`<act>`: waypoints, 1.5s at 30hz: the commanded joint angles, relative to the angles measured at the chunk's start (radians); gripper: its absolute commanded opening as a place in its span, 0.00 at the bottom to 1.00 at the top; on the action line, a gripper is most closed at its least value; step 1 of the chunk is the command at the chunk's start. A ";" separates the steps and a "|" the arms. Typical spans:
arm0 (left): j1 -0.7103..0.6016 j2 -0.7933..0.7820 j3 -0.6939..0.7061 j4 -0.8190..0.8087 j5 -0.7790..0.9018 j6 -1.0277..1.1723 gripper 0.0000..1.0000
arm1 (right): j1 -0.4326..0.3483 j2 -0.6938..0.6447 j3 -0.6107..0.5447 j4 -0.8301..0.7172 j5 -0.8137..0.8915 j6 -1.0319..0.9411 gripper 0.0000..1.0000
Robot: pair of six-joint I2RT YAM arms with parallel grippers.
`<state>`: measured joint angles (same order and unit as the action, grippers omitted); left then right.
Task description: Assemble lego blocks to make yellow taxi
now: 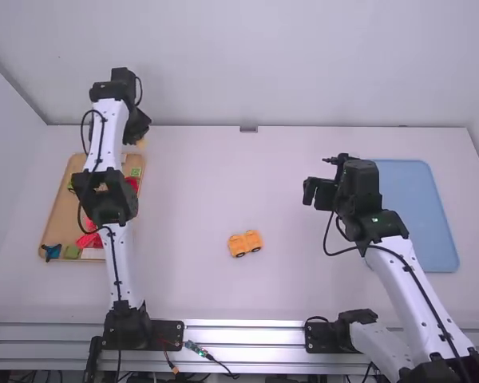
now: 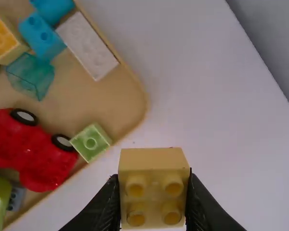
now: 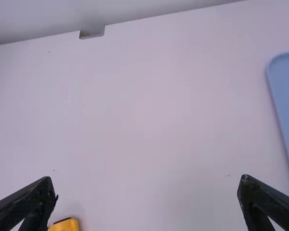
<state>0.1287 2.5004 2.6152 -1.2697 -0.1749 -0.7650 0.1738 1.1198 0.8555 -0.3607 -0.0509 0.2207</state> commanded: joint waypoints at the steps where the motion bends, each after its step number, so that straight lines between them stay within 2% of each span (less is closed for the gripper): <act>1: -0.050 -0.008 -0.005 -0.003 -0.089 0.010 0.02 | 0.005 -0.016 0.032 0.005 -0.005 -0.018 1.00; 8: -0.097 -0.011 -0.041 0.067 -0.014 0.057 0.02 | 0.004 -0.016 0.032 0.013 -0.005 -0.039 0.99; 15: -0.103 -0.041 -0.163 0.088 -0.045 0.022 0.02 | 0.004 -0.016 0.032 0.021 -0.005 -0.039 1.00; 18: -0.123 -0.106 -0.277 0.180 -0.016 0.059 0.02 | 0.004 -0.016 0.032 0.024 -0.005 -0.039 1.00; 23: -0.154 -0.319 -0.621 0.391 -0.028 0.068 0.02 | 0.004 -0.016 0.032 0.023 -0.005 -0.045 1.00; 25: -0.155 -0.484 -0.848 0.551 0.010 0.197 0.02 | 0.004 -0.016 0.032 0.025 -0.004 -0.042 1.00; 26: -0.155 -0.493 -0.860 0.559 0.013 0.206 0.03 | 0.004 -0.016 0.032 0.026 -0.005 -0.042 1.00; 28: -0.155 -0.632 -0.998 0.612 0.107 0.423 0.02 | 0.005 -0.016 0.032 0.027 -0.009 -0.042 1.00; 30: -0.155 -0.701 -1.047 0.570 0.174 0.572 0.02 | 0.005 -0.016 0.032 0.027 -0.023 -0.042 1.00; 33: -0.160 -0.834 -1.146 0.426 0.332 0.895 0.02 | 0.004 -0.016 0.032 0.020 -0.038 -0.045 1.00; 36: -0.189 -0.908 -1.221 0.378 0.415 1.164 0.02 | 0.004 -0.016 0.032 0.015 -0.039 -0.045 1.00; 40: -0.243 -1.000 -1.336 0.365 0.448 1.437 0.02 | 0.004 -0.016 0.032 0.018 -0.039 -0.046 0.99; 41: -0.246 -1.003 -1.342 0.365 0.448 1.449 0.02 | 0.004 -0.016 0.032 0.018 -0.038 -0.046 1.00; 45: -0.318 -1.060 -1.477 0.367 0.439 1.764 0.02 | 0.004 -0.016 0.032 0.016 -0.039 -0.068 1.00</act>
<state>-0.1650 1.4784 1.1835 -0.8978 0.2344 0.6979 0.1738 1.1198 0.8555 -0.3424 -0.0875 0.1696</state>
